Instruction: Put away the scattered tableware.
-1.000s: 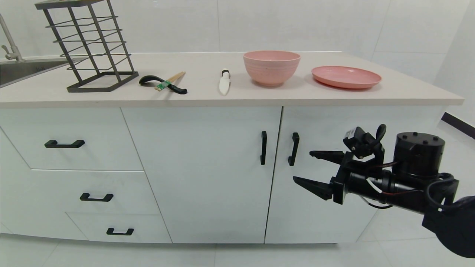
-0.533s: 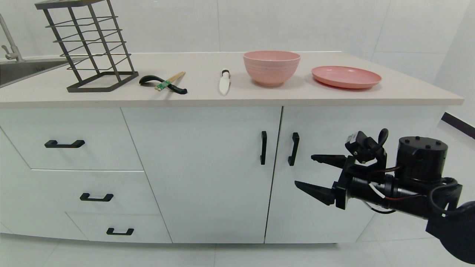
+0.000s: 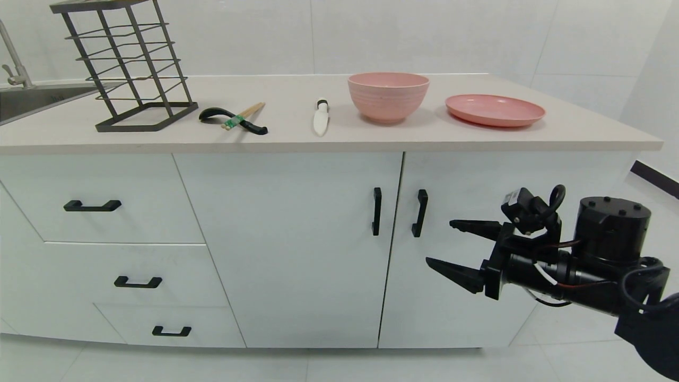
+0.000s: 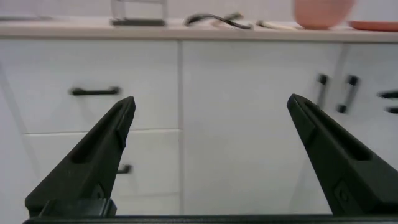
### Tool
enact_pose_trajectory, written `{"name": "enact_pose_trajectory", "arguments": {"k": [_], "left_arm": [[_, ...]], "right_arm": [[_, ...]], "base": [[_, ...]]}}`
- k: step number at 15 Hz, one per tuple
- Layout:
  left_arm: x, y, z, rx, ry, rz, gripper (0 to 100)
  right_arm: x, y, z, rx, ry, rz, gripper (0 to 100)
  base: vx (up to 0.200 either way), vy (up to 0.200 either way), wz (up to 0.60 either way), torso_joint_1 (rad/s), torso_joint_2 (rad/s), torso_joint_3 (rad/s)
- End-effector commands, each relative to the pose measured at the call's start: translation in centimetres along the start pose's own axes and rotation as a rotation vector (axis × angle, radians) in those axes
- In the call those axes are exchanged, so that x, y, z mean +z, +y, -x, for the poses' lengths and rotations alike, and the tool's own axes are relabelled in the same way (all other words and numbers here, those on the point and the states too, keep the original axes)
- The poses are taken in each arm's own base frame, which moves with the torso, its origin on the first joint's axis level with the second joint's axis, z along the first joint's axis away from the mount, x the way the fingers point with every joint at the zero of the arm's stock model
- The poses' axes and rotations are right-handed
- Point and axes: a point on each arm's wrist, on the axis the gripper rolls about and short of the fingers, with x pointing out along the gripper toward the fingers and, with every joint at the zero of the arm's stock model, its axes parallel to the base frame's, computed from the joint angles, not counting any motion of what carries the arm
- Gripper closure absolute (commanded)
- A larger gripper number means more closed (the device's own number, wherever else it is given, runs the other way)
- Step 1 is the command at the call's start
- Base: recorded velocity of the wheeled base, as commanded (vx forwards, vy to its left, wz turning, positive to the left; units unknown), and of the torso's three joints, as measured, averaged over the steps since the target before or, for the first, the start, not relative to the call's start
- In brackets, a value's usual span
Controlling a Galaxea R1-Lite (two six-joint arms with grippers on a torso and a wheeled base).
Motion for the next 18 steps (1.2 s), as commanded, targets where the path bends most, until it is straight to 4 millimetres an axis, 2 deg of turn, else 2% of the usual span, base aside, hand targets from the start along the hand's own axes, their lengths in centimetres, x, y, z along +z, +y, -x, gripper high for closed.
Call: {"name": "enact_pose_trajectory", "arguments": {"k": [1,3,4,6,7,9,11,14,18], "left_arm": [[0.8,0.1,-0.9,-0.051,0.051,0.029,0],[2.0,0.3,-3.7,-0.183,0.179,0.049,0],[2.5,0.3,-5.7,-0.308,0.229,-0.012,0],[2.8,0.3,-8.2,-0.386,0.244,-0.075,0],[2.9,0.2,-10.6,-0.437,0.236,-0.111,0],[2.9,-0.3,-12.8,-0.552,0.242,-0.103,0],[2.7,-0.9,-14.1,-0.636,0.270,-0.083,0],[1.4,-3.5,-16.8,-0.838,0.349,-0.060,0],[-1.1,-7.2,-21.1,-0.972,0.298,-0.062,0]], "right_arm": [[-0.1,0.2,0.2,0.002,0.002,-0.002,0],[-0.1,0.2,0.2,0.003,-0.006,0.003,0],[0.0,0.2,0.2,0.004,-0.009,0.005,0],[-0.1,0.2,0.2,0.004,-0.007,0.004,0],[0.0,0.1,0.2,0.002,-0.010,0.006,0],[0.0,0.1,0.2,0.000,-0.012,0.005,0],[0.2,0.0,0.1,-0.001,-0.019,0.009,0],[0.4,-0.3,0.1,0.021,-0.030,0.008,0],[-0.1,-0.9,0.1,0.037,-0.033,0.005,0]], "base": [[0.000,0.000,0.00,0.000,0.00,0.000],[0.000,0.000,0.00,0.000,0.00,0.000],[0.000,0.000,0.00,0.000,0.00,0.000],[0.000,0.000,0.00,0.000,0.00,0.000],[0.000,0.000,0.00,0.000,0.00,0.000],[0.000,0.000,0.00,0.000,0.00,0.000],[0.000,0.000,0.00,0.000,0.00,0.000],[0.000,0.000,0.00,0.000,0.00,0.000],[0.000,0.000,0.00,0.000,0.00,0.000]]}}
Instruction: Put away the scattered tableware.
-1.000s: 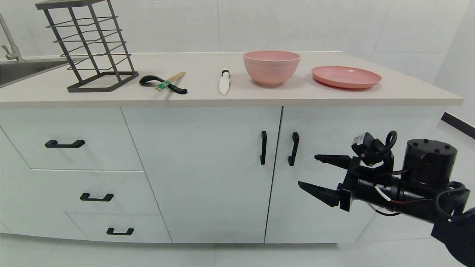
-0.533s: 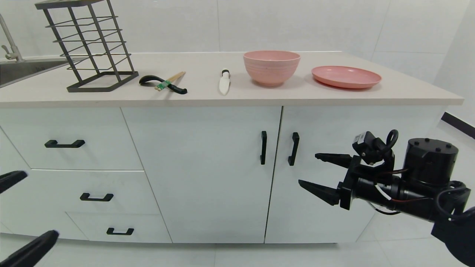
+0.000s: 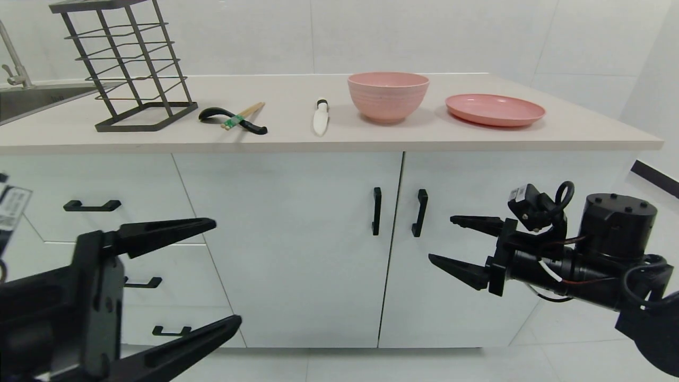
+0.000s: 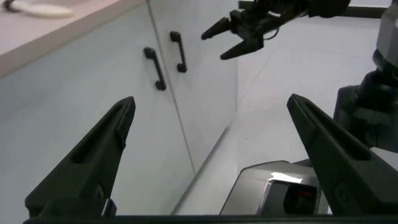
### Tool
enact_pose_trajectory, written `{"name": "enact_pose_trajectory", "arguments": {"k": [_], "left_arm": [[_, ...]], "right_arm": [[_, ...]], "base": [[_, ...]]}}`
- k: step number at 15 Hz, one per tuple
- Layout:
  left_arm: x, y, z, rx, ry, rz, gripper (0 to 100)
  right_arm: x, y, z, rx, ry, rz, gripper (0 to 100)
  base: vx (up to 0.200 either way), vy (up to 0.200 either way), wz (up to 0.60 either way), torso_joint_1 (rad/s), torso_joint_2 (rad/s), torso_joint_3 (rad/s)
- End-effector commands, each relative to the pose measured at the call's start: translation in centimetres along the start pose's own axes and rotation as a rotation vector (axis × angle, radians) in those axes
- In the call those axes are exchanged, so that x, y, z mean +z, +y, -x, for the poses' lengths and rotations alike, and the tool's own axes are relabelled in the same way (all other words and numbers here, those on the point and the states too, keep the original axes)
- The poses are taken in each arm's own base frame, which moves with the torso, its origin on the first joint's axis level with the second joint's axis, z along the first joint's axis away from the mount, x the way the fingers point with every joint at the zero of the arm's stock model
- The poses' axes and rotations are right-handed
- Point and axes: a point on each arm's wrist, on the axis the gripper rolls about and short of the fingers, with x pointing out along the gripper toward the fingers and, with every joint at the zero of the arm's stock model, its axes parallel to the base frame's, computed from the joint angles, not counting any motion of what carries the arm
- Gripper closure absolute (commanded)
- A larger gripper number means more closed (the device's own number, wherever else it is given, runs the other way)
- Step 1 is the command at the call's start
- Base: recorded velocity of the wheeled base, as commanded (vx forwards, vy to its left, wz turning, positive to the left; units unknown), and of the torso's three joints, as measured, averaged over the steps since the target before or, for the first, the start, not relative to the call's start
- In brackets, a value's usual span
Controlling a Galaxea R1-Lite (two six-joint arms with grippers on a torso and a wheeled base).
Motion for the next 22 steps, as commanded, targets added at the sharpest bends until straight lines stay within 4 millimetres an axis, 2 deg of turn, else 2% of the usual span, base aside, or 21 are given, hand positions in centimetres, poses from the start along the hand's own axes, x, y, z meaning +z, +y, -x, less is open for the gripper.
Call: {"name": "enact_pose_trajectory", "arguments": {"k": [1,4,5,6,9,12,15,22], "left_arm": [[-2.3,0.6,-5.3,-0.118,0.046,0.029,0],[-3.7,0.6,-8.0,-0.169,0.062,0.041,0],[-4.2,1.0,-10.1,-0.186,0.054,0.037,0],[-4.2,1.1,-11.2,-0.195,0.040,0.031,0],[-4.6,1.1,-13.4,-0.219,0.037,0.029,0],[-5.7,0.9,-14.4,-0.239,0.064,0.044,0],[-5.6,1.2,-15.8,-0.234,0.020,0.027,0],[-5.9,1.5,-17.1,-0.225,-0.003,0.047,0]], "right_arm": [[-0.4,-0.4,-0.4,0.022,-0.019,0.013,0],[-1.5,-0.9,-1.5,0.028,-0.045,0.029,0],[-2.2,-1.1,-2.0,0.035,-0.033,0.021,0],[-2.5,-1.2,-2.3,0.037,-0.028,0.018,0],[-2.5,-2.1,-3.3,0.031,-0.039,0.023,0],[-2.6,-2.3,-3.5,0.029,-0.042,0.026,0],[-2.4,-2.8,-4.0,0.022,-0.055,0.036,0],[-2.7,-2.8,-5.5,0.063,-0.079,0.061,0]], "base": [[0.000,0.000,0.00,0.000,0.00,0.000],[0.000,0.000,0.00,0.000,0.00,0.000],[0.000,0.000,0.00,0.000,0.00,0.000],[0.000,0.000,0.00,0.000,0.00,0.000],[0.000,0.000,0.00,0.000,0.00,0.000],[0.000,0.000,0.00,0.000,0.00,0.000],[0.000,0.000,0.00,0.000,0.00,0.000],[0.000,0.000,0.00,0.000,0.00,0.000]]}}
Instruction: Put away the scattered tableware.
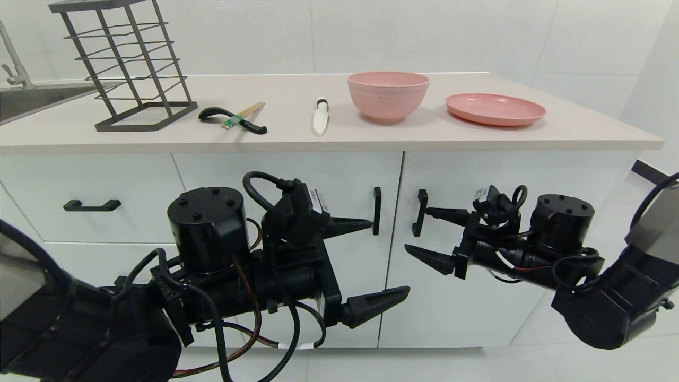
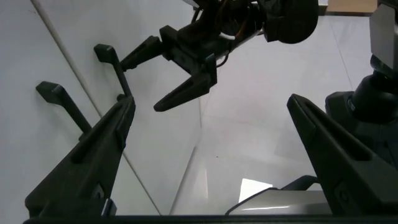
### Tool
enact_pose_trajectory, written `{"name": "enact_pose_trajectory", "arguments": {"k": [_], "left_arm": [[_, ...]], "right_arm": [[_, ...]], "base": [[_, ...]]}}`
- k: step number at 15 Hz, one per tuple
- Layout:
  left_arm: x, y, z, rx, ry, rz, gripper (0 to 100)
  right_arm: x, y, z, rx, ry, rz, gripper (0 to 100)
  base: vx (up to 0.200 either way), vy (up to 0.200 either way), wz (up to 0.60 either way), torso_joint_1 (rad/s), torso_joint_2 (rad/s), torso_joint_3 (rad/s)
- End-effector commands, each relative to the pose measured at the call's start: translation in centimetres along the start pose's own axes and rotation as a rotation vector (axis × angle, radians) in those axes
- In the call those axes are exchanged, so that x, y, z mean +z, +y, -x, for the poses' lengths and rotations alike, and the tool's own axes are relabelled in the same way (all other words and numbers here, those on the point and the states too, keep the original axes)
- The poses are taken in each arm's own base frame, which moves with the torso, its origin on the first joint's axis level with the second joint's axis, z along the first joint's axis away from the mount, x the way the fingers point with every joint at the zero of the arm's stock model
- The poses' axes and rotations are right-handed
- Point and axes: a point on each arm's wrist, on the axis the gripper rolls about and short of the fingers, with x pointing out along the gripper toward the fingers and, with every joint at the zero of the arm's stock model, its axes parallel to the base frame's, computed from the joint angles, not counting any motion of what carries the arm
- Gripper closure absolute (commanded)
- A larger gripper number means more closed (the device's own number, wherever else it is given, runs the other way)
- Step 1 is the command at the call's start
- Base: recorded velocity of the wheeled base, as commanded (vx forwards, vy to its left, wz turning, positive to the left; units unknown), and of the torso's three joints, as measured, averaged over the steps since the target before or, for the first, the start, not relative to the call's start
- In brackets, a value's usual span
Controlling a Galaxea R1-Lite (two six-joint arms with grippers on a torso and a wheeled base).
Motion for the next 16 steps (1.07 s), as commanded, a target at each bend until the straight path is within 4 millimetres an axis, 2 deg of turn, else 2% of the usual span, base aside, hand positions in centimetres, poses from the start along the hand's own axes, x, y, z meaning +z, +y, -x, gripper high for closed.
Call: {"name": "enact_pose_trajectory", "arguments": {"k": [1,7,10,14,16], "left_arm": [[-0.1,0.1,-0.3,-0.001,-0.001,0.000,0],[0.2,0.7,-0.8,0.086,-0.016,0.012,0],[0.2,1.4,-1.8,0.109,-0.027,0.029,0],[0.0,2.3,-3.4,0.121,-0.036,0.023,0],[-0.3,2.8,-4.3,0.118,-0.041,0.021,0]], "right_arm": [[-0.3,-0.3,-0.6,0.004,-0.003,0.003,0],[-0.3,-0.4,-1.5,0.042,-0.024,0.019,0],[-0.7,-0.6,-2.2,0.096,-0.059,0.038,0],[-1.2,0.4,-1.2,0.204,-0.065,0.030,0],[-1.3,2.1,1.0,0.262,-0.059,0.014,0]], "base": [[0.000,0.000,0.00,0.000,0.00,0.000],[0.000,0.000,0.00,0.000,0.00,0.000],[0.000,0.000,0.00,0.000,0.00,0.000],[0.000,0.000,0.00,0.000,0.00,0.000],[0.000,0.000,0.00,0.000,0.00,0.000]]}}
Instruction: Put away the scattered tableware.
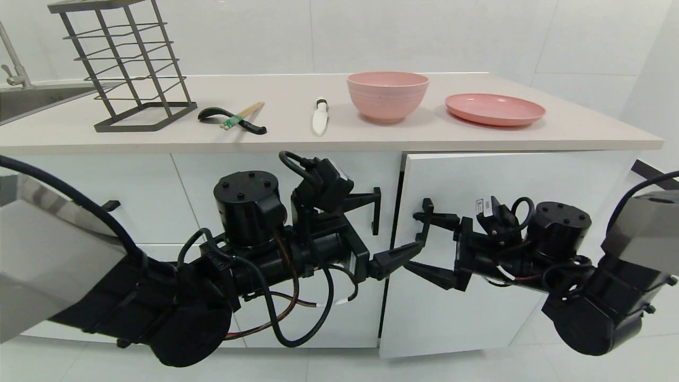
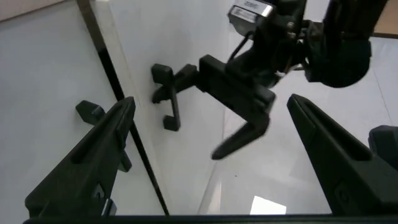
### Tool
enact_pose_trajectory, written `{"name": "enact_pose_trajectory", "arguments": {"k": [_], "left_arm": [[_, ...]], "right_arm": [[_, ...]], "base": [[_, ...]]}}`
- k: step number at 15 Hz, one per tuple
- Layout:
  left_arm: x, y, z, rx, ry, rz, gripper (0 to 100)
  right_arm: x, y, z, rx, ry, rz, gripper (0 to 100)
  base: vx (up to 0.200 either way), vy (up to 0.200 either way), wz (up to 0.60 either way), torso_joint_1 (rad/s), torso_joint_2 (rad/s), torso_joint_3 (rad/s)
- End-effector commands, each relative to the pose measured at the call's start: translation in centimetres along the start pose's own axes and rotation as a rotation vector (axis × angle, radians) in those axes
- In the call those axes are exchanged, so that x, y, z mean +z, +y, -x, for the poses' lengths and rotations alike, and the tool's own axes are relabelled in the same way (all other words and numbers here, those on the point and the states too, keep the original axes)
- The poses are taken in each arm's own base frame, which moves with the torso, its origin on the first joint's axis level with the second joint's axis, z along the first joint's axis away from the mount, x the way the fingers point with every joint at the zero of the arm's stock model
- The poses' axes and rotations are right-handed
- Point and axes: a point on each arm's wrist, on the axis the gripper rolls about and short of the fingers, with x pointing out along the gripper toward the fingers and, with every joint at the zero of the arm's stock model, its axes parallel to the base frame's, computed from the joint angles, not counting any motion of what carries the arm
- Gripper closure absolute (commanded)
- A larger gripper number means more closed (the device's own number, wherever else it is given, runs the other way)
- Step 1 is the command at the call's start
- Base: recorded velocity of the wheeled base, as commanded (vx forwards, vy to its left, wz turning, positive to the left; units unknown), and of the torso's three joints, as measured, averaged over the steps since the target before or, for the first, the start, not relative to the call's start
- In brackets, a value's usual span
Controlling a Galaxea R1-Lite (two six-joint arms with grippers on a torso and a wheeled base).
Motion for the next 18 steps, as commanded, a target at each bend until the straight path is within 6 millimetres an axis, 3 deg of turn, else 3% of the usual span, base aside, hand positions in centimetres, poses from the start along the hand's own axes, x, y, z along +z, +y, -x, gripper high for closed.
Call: {"name": "enact_pose_trajectory", "arguments": {"k": [1,5,8,13,18], "left_arm": [[-0.8,0.2,-0.8,-0.006,0.012,0.005,0],[-1.4,0.0,-1.8,-0.024,-0.012,-0.003,0],[-1.2,-1.4,-4.5,-0.113,-0.075,-0.027,0],[-1.2,-4.0,-7.8,-0.215,-0.164,-0.026,0],[-0.6,-4.2,-7.7,-0.231,-0.187,0.007,0]], "right_arm": [[0.2,2.0,1.8,0.031,0.021,-0.036,0],[1.5,4.5,4.7,0.051,0.030,-0.061,0],[1.0,6.1,6.2,0.072,0.061,-0.109,0],[0.4,5.3,6.6,0.038,0.073,-0.128,0],[-1.3,2.7,8.0,-0.065,0.091,-0.134,0]], "base": [[0.000,0.000,0.00,0.000,0.00,0.000],[0.000,0.000,0.00,0.000,0.00,0.000],[0.000,0.000,0.00,0.000,0.00,0.000],[0.000,0.000,0.00,0.000,0.00,0.000],[0.000,0.000,0.00,0.000,0.00,0.000]]}}
